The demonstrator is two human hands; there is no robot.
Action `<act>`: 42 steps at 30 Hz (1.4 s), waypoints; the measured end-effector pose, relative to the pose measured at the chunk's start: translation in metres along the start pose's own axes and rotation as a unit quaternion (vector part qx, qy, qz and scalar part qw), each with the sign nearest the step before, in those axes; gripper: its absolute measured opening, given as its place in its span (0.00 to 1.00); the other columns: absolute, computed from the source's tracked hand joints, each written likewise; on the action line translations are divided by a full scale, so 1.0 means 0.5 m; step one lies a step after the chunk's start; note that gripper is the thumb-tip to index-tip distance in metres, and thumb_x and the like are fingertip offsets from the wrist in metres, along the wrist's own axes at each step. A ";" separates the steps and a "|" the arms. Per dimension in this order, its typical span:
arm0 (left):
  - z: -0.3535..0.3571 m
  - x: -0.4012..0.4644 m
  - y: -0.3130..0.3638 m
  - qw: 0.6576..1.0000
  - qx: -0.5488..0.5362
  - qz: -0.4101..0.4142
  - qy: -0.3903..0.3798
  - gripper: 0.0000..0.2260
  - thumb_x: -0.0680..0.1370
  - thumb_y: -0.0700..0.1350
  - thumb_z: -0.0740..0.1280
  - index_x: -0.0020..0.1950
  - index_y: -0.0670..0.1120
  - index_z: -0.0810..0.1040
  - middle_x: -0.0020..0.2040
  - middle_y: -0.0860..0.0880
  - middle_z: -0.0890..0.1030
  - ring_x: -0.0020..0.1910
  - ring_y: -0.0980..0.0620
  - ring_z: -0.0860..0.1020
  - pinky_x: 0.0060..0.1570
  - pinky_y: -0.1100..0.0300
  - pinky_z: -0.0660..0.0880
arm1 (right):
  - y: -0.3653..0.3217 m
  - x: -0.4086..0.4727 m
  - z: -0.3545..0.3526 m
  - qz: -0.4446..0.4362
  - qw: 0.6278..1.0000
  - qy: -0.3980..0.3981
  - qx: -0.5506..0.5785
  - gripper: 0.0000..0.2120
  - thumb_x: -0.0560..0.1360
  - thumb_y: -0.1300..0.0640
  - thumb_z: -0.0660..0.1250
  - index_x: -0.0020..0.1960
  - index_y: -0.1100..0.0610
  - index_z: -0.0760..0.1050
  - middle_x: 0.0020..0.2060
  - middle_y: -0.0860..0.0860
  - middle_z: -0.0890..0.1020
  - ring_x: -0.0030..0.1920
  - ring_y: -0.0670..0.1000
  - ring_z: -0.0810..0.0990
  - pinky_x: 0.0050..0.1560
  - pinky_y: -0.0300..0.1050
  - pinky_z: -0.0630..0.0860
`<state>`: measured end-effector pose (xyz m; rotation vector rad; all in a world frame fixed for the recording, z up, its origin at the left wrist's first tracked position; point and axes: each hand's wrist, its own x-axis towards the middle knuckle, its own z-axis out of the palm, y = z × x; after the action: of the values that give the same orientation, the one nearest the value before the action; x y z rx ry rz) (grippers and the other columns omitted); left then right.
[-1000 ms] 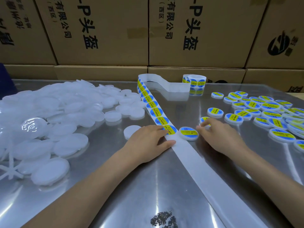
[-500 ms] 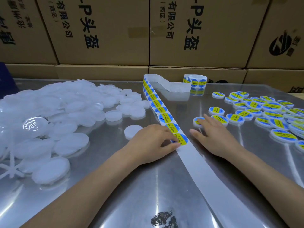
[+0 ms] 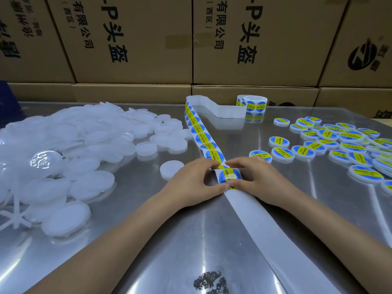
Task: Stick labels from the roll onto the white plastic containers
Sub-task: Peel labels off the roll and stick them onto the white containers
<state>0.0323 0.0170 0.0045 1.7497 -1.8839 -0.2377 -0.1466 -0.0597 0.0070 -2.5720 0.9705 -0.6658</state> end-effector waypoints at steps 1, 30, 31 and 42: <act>0.000 0.001 0.000 1.000 -0.006 0.004 0.005 0.21 0.72 0.59 0.69 0.62 0.54 0.76 0.52 0.58 0.76 0.49 0.60 0.73 0.49 0.63 0.70 | -0.002 0.000 0.002 -0.003 1.000 0.016 0.001 0.20 0.71 0.47 0.71 0.62 0.49 0.75 0.56 0.42 0.79 0.59 0.46 0.71 0.59 0.43 0.69; -0.086 -0.002 -0.048 0.944 0.248 -0.216 0.017 0.31 0.70 0.67 0.64 0.66 0.49 0.70 0.63 0.47 0.71 0.64 0.44 0.68 0.57 0.52 0.70 | -0.044 -0.009 -0.032 0.110 0.883 0.147 0.432 0.04 0.74 0.63 0.68 0.43 0.55 0.78 0.36 0.43 0.83 0.36 0.35 0.79 0.37 0.27 0.72; -0.089 -0.001 -0.052 0.940 0.248 -0.233 0.013 0.30 0.70 0.67 0.63 0.64 0.48 0.72 0.62 0.47 0.73 0.63 0.44 0.70 0.54 0.53 0.71 | -0.042 -0.009 -0.031 0.119 0.880 0.145 0.436 0.04 0.74 0.62 0.69 0.43 0.53 0.78 0.35 0.42 0.83 0.37 0.36 0.79 0.39 0.28 0.72; -0.047 0.002 0.001 0.987 -0.016 0.095 0.131 0.37 0.70 0.47 0.75 0.75 0.45 0.60 0.61 0.51 0.75 0.52 0.59 0.70 0.55 0.67 0.66 | -0.050 -0.012 -0.027 0.171 0.829 0.063 0.529 0.16 0.57 0.44 0.73 0.41 0.50 0.85 0.49 0.49 0.85 0.58 0.50 0.80 0.66 0.52 0.71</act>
<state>0.0440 0.0214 0.0247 1.4865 -1.8256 0.0332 -0.1440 -0.0392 0.0277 -1.3531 0.7385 -0.9232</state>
